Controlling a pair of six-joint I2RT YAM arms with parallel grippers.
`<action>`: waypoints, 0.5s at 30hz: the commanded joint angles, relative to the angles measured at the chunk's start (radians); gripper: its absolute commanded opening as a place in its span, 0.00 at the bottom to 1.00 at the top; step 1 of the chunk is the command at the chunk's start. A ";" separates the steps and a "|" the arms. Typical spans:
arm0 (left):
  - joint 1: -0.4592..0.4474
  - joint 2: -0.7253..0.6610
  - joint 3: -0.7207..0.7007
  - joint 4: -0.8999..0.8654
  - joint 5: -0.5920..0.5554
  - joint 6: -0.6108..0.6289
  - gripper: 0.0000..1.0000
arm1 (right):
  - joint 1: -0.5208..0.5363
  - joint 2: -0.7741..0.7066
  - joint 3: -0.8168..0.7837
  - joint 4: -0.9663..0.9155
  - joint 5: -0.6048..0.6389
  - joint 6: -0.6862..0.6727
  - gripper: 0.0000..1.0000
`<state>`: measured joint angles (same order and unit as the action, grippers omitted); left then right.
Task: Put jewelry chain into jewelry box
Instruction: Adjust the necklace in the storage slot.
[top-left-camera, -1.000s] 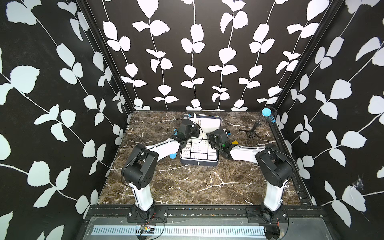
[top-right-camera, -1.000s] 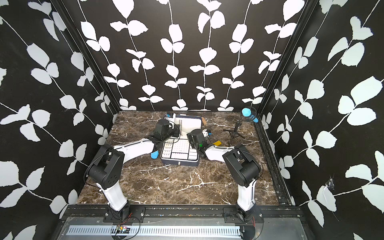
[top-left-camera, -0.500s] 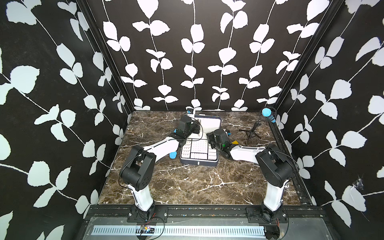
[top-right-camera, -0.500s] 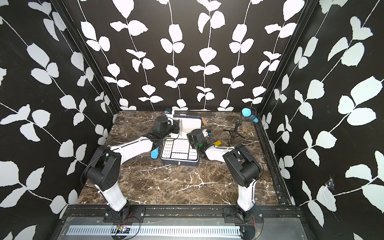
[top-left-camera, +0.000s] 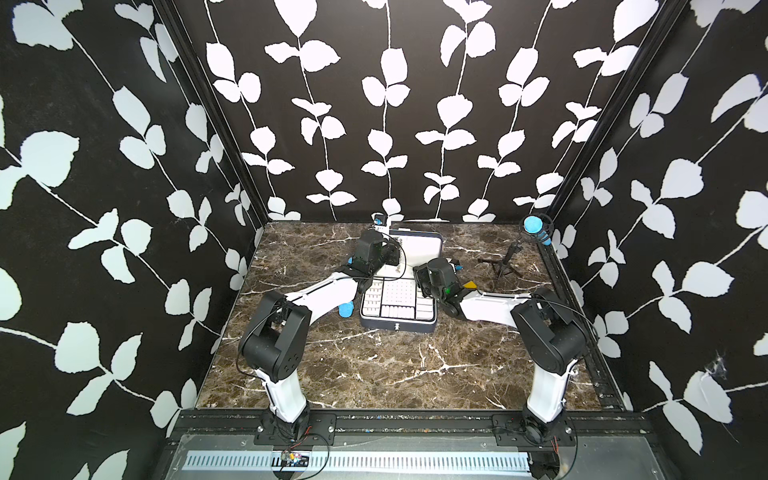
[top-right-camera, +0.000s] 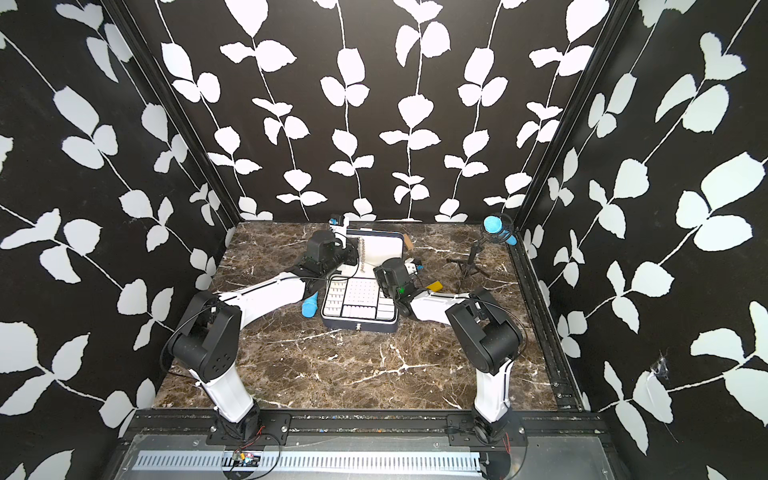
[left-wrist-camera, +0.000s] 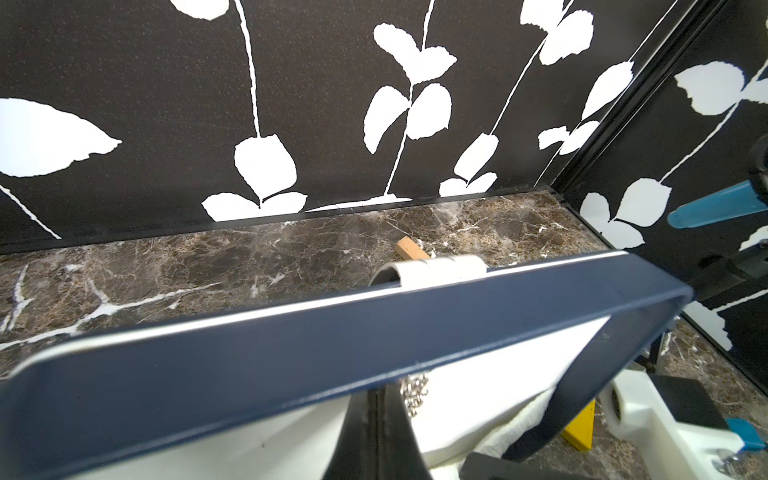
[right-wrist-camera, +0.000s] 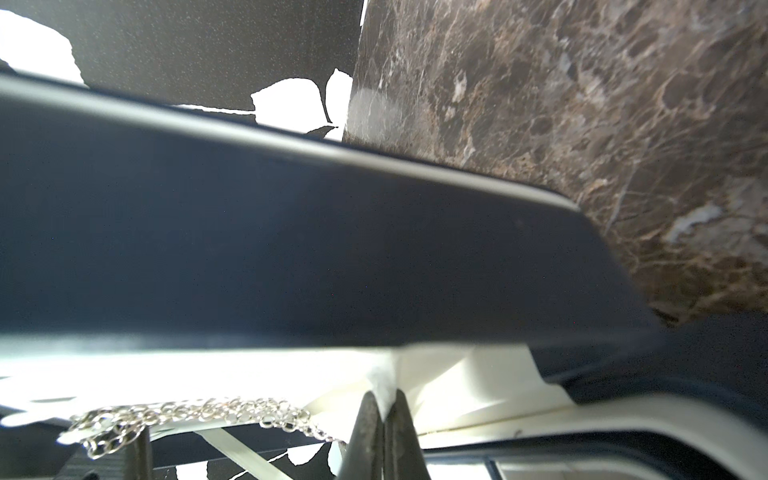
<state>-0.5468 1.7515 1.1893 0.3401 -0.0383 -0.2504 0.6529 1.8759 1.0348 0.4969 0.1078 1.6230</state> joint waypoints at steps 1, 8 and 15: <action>0.009 -0.059 0.045 0.016 -0.007 0.022 0.00 | 0.013 -0.016 -0.010 -0.020 -0.037 -0.009 0.00; 0.012 -0.055 0.047 0.018 -0.003 0.028 0.00 | 0.013 -0.013 -0.011 -0.018 -0.039 -0.009 0.00; 0.013 -0.049 -0.023 0.029 -0.027 0.027 0.00 | 0.013 -0.010 -0.006 -0.017 -0.044 -0.009 0.00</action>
<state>-0.5461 1.7496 1.1992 0.3447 -0.0402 -0.2359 0.6529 1.8759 1.0348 0.4969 0.1074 1.6230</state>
